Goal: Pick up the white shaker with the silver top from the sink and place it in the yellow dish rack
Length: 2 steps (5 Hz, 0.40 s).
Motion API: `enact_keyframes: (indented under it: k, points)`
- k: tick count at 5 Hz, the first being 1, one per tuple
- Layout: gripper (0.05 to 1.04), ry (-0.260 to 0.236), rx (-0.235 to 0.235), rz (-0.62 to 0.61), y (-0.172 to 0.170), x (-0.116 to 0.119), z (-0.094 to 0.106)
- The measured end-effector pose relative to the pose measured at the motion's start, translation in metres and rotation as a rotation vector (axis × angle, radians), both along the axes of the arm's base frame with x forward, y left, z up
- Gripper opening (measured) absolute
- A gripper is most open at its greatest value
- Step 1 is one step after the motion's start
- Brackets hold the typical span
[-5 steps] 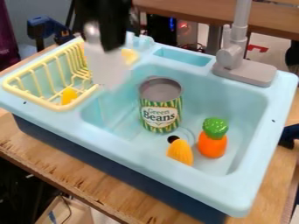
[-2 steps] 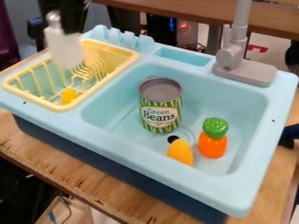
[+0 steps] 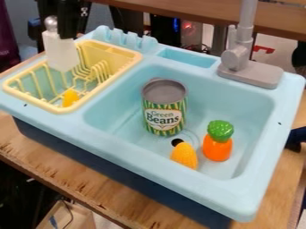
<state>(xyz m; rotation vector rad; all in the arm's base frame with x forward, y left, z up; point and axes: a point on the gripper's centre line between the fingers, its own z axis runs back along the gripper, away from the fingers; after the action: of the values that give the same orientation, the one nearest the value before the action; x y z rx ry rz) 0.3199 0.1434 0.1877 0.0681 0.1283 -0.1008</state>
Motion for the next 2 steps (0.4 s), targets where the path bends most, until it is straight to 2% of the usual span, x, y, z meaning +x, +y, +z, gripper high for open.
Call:
enact_keyframes:
  k: [1,2]
  points:
    - [0.603,-0.037,0.015,-0.008,0.0068,0.017,0.0048]
    - [0.603,-0.06,0.01,-0.02,0.0072,0.0265,0.0047]
